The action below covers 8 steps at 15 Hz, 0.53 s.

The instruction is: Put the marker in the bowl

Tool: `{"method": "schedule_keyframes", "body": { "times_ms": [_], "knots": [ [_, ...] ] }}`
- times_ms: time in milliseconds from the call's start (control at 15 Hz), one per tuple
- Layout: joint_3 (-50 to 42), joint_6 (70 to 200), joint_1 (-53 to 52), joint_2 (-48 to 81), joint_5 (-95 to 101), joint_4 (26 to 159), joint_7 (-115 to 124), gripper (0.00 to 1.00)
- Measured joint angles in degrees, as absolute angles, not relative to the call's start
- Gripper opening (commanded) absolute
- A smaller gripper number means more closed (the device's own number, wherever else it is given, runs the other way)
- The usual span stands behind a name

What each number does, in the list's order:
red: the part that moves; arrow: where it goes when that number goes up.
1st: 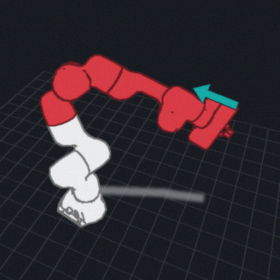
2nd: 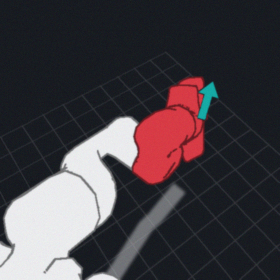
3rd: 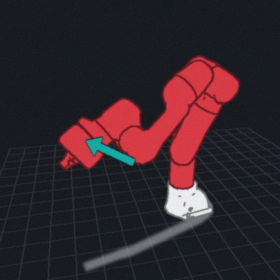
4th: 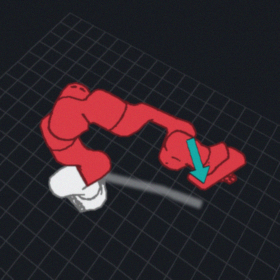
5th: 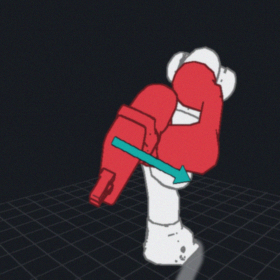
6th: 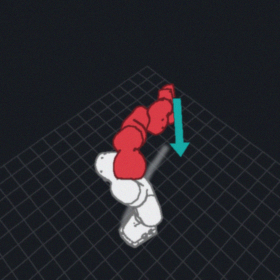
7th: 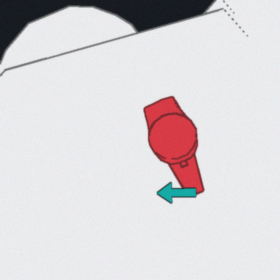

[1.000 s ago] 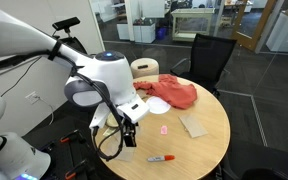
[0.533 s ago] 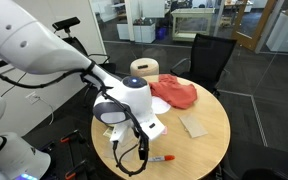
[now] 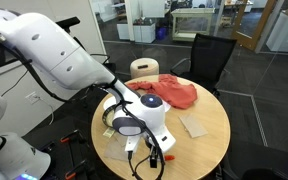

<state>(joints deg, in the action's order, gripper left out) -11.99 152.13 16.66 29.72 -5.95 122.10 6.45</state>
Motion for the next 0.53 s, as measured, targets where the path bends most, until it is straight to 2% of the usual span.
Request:
{"method": "schedule_keyframes", "body": {
  "times_ms": [533],
  "knots": [
    [-10.64,152.14,18.33,37.01,-6.94,115.68,5.80,1.00]
  ]
}}
